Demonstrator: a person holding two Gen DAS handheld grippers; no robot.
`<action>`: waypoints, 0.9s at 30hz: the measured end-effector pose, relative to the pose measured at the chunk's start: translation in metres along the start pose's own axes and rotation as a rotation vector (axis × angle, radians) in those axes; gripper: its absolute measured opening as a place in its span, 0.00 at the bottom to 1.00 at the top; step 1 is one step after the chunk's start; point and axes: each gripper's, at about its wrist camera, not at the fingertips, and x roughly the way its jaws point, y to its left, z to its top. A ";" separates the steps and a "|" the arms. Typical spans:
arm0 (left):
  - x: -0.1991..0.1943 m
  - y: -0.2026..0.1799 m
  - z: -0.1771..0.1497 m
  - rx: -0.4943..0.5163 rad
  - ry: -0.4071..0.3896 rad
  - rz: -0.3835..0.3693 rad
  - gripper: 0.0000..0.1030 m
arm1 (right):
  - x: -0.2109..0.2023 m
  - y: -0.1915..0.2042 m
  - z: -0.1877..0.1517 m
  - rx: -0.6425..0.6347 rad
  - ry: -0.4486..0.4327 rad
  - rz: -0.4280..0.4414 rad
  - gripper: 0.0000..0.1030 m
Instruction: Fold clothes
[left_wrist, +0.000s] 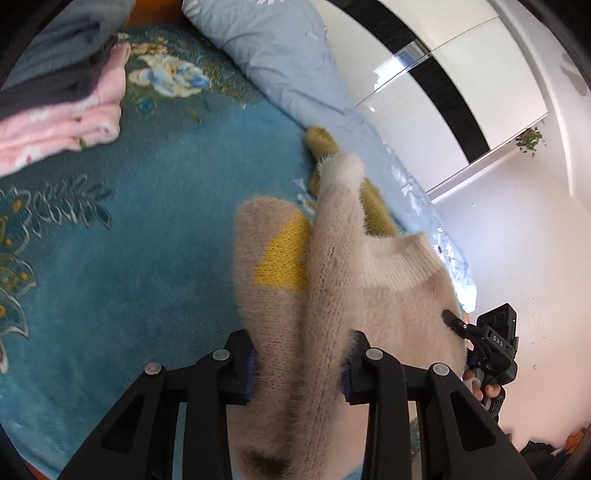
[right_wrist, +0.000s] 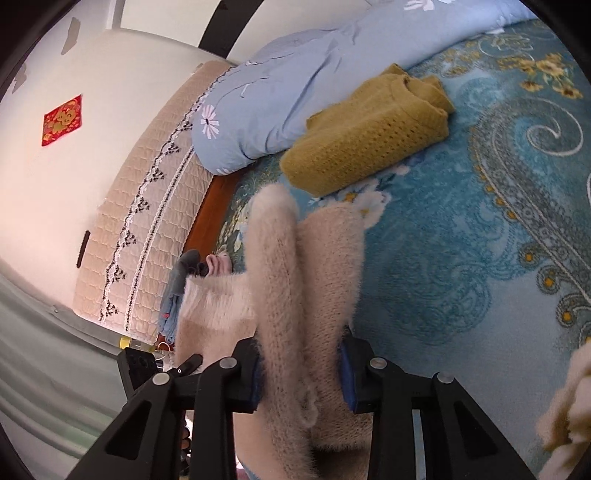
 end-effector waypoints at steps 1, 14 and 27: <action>-0.012 0.005 0.005 0.007 -0.017 -0.008 0.34 | 0.000 0.011 0.001 -0.015 -0.002 0.007 0.33; -0.167 0.058 0.030 0.094 -0.185 -0.029 0.34 | 0.032 0.128 -0.009 -0.127 0.020 0.054 0.33; -0.260 0.102 0.062 0.124 -0.293 0.052 0.34 | 0.095 0.239 -0.005 -0.251 0.085 0.094 0.33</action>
